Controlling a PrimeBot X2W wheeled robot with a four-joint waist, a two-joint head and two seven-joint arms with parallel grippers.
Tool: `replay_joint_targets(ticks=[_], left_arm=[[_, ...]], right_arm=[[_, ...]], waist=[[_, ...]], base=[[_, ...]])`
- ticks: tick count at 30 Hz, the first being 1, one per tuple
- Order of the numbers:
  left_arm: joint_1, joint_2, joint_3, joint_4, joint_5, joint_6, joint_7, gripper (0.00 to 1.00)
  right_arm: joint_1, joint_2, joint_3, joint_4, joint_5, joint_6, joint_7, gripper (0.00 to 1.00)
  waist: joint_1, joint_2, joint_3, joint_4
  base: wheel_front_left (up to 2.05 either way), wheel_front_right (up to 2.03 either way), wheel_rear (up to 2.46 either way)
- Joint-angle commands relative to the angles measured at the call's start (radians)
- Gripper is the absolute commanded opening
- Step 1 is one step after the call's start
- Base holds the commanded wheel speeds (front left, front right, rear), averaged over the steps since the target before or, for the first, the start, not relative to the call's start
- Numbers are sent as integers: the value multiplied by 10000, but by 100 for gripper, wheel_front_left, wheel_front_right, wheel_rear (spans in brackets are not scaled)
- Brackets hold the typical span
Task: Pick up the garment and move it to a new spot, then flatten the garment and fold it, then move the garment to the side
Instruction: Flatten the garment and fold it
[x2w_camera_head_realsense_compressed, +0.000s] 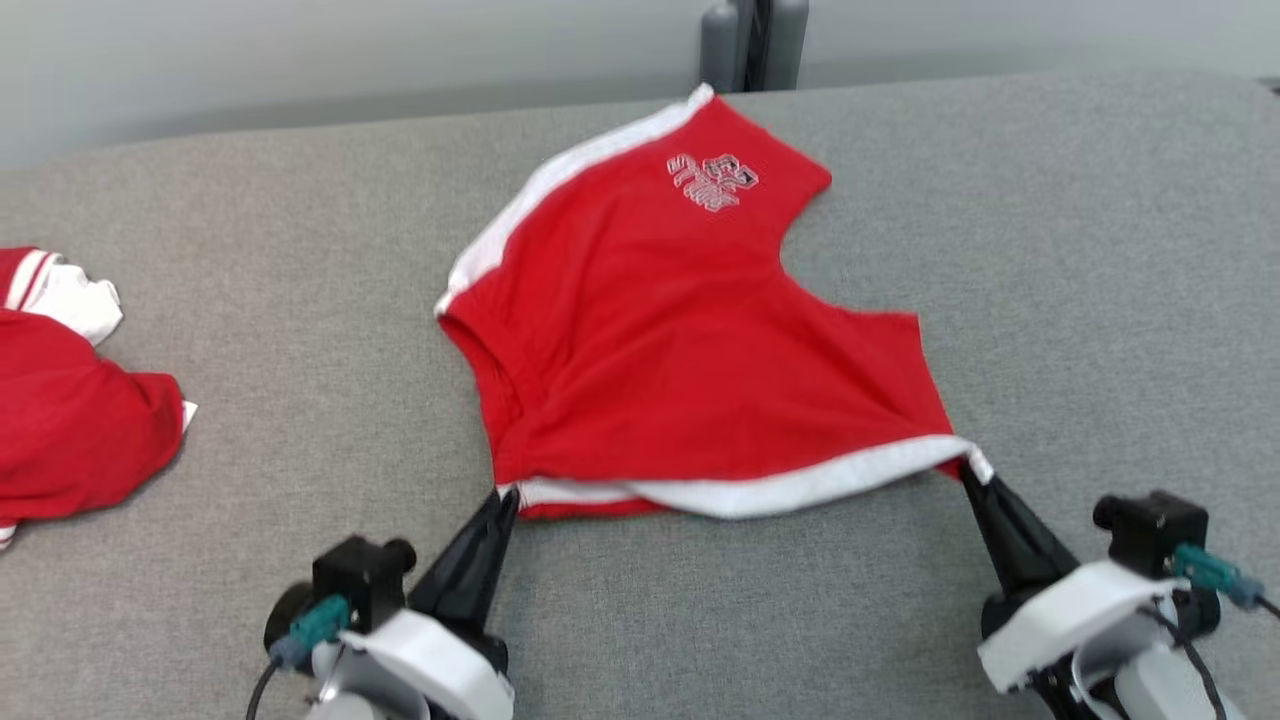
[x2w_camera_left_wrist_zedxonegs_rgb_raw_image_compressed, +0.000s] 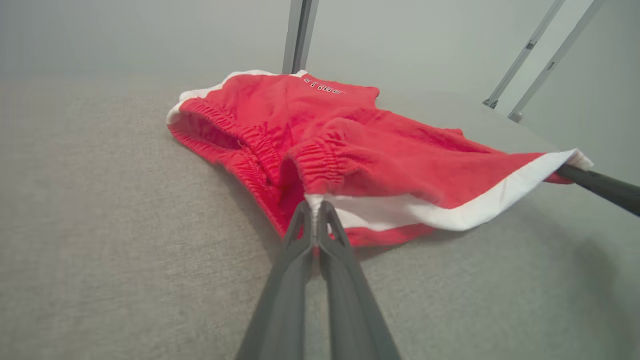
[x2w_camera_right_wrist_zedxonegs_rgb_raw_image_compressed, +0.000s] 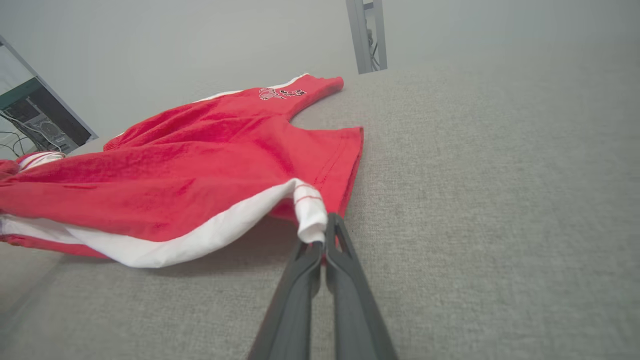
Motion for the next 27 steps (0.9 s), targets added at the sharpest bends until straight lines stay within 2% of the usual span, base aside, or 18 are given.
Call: replay_joint_targets(ticks=[1, 8, 9, 14, 20, 27], left_arm=[[399, 117, -3, -427, -101, 135, 133, 0], [2621, 599, 313, -3040, -378, 1276, 1064, 0], [3159, 753, 361, -3814, -414, 1578, 1384, 0], [4053, 1019, 451, -5393, -440, 2167, 2019, 0], [4048, 1229, 522, -6268, -246, 2484, 2407, 0], [3192, 1229, 564, -6213, -293, 2363, 2714, 0]], right_arm=[[503, -9, -215, -386, -196, -3, 196, 0], [3103, 458, -1645, -3086, -1102, -1, 2049, 0], [3787, 626, -2006, -4021, -1466, -1, 2687, 0], [5151, 1024, -2898, -5989, -2170, -1, 4139, 0], [5253, 1424, -3592, -7219, -2633, -3, 4870, 0], [3794, 795, -3711, -7331, -2727, -1, 5087, 0]], waist=[[0, 0, -329, 3], [0, 0, -769, 73], [0, 0, -807, 94], [0, 0, -780, 98], [0, 0, -586, 98], [0, 0, -94, 283]], base=[[0, 0, 0], [0, 0, 0], [0, 0, 0], [0, 0, 0], [0, 0, 0], [0, 0, 0]])
